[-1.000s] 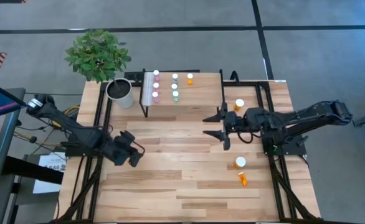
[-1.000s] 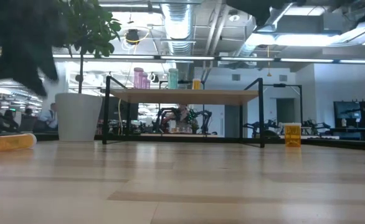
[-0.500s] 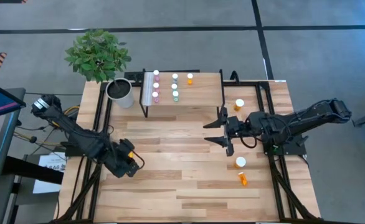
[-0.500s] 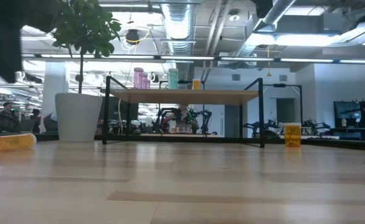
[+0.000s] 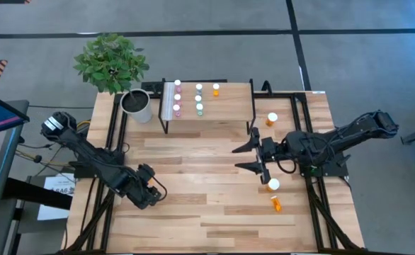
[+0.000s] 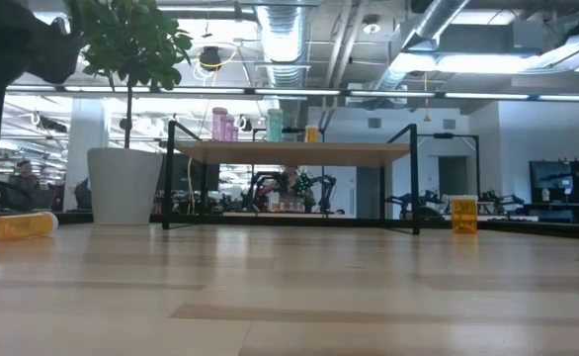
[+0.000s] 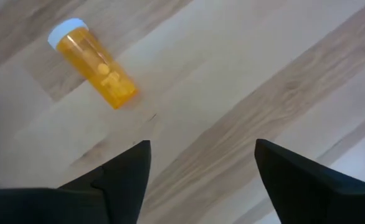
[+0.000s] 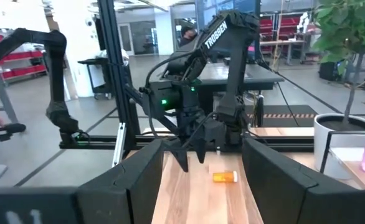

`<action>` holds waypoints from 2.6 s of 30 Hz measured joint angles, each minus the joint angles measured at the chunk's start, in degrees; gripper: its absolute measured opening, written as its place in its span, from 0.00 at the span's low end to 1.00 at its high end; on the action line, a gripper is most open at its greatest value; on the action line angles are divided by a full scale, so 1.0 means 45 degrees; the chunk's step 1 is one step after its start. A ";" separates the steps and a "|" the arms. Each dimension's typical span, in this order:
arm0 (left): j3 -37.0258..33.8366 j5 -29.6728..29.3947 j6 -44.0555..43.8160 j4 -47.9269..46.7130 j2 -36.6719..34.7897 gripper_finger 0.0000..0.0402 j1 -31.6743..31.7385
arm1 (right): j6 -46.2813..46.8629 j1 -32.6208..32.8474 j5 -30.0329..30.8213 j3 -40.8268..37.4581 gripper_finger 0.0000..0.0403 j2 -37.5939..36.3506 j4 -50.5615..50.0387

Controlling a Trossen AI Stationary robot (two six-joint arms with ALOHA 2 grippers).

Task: Pick and place medicine bottles onto shelf by color
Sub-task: Put the left small orange pill bottle aligned with the other small orange pill bottle on the shelf

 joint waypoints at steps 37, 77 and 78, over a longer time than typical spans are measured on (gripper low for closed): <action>-0.3103 0.0460 0.0688 0.2272 -0.0022 0.71 0.2859 | -0.0364 -0.0071 0.0151 0.0000 0.60 0.0000 -0.0213; -0.2948 -0.6201 1.3297 1.3754 -0.1246 0.24 0.1502 | -0.0864 -0.0181 0.0254 0.0010 0.60 0.1443 0.1540; -0.2948 -0.6079 1.3960 1.4239 -0.1246 0.24 0.1596 | -0.0976 -0.0221 0.0250 0.0010 0.60 0.1663 0.1775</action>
